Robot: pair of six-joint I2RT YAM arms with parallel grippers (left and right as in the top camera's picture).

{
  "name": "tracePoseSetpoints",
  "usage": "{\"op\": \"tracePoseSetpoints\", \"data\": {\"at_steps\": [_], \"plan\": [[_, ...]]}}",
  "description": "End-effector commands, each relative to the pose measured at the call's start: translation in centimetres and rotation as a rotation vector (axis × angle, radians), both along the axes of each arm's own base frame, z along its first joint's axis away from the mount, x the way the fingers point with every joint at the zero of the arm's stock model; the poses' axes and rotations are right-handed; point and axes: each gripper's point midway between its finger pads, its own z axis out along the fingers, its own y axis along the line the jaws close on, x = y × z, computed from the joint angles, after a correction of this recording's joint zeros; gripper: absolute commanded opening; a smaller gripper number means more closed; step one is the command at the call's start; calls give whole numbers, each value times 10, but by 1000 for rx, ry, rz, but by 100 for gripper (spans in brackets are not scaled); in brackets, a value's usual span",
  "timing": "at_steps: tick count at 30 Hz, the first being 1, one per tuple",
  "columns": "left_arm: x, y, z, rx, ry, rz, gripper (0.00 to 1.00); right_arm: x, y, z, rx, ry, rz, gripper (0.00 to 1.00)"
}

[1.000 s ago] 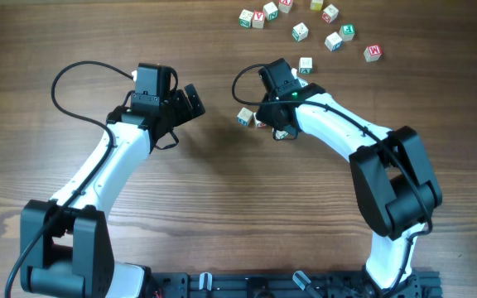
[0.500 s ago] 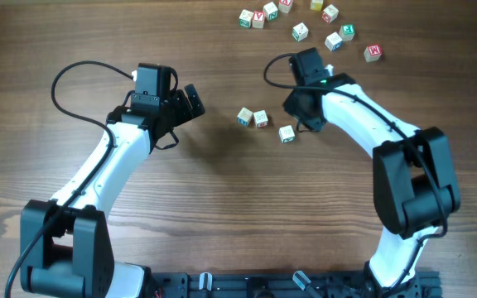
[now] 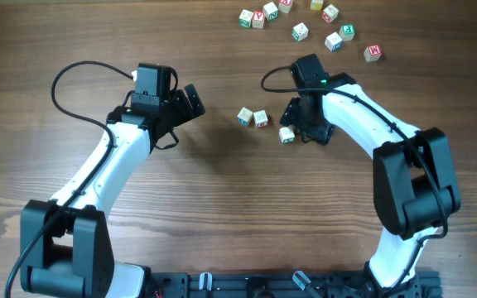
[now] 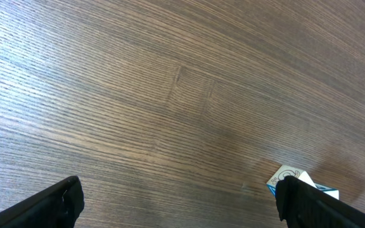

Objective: Form a circle
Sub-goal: 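Grasp the '9' block with the right gripper and lift it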

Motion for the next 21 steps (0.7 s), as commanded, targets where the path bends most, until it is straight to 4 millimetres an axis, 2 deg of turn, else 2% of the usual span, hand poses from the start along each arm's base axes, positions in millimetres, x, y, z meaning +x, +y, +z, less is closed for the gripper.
{"op": "tracePoseSetpoints", "data": {"at_steps": [1,5,10,13,17,21], "plan": [[0,0,7,4,-21,-13,100,-2,3,18,3,-28,145,77],[0,0,7,4,-21,-13,100,-1,2,30,-9,-58,245,77],[0,0,7,4,-21,-13,100,-7,6,30,16,-38,259,76],[0,0,7,4,-21,-13,100,-7,12,31,32,-46,397,76],[0,0,7,4,-21,-13,100,-15,15,24,43,-37,540,78],[0,0,7,4,-21,-13,100,-24,32,8,131,-64,641,78]]}}
